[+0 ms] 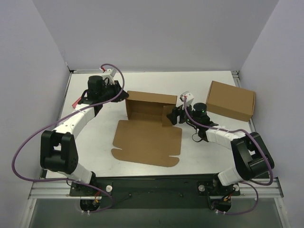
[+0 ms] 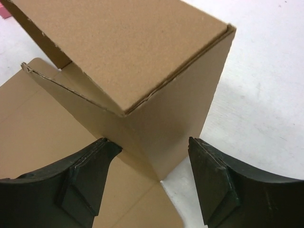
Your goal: Fold the paper box
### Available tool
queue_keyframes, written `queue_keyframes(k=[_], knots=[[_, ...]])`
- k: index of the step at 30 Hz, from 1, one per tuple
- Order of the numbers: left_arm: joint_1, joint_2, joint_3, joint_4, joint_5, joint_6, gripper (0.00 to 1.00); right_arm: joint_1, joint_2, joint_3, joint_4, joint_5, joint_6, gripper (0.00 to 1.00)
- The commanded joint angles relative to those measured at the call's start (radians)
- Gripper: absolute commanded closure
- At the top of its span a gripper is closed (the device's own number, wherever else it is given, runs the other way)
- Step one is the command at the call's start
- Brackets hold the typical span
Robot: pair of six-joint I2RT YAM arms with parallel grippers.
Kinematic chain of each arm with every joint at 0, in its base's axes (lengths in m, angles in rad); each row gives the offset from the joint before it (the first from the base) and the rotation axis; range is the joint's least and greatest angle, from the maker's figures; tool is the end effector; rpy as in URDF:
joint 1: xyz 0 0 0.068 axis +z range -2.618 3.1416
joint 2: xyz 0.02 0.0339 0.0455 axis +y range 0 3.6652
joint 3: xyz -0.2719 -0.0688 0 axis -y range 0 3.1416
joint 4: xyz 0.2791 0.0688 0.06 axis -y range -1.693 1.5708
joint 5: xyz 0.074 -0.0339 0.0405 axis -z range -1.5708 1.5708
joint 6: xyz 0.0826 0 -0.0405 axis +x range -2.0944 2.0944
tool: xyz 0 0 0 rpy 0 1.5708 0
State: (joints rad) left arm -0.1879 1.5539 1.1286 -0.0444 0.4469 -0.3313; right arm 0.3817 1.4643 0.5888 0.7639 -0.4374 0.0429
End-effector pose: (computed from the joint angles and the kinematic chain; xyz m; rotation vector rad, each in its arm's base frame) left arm 0.4126 -0.1148 0.2577 0.1390 2.0751 -0.7770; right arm 0.3246 0.1680 0.1914 -0.6144 1.6050 0.6838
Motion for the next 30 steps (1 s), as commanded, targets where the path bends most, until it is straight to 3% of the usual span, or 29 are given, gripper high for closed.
queue_keyframes(k=[1,30], knots=[[-0.002,0.051,-0.013,-0.149,0.007,0.048,0.72,0.008,0.031,0.006,0.179,0.043,-0.021,0.34],[-0.001,0.083,0.010,-0.167,0.030,0.060,0.73,-0.053,0.255,0.137,0.451,-0.099,0.026,0.31]])
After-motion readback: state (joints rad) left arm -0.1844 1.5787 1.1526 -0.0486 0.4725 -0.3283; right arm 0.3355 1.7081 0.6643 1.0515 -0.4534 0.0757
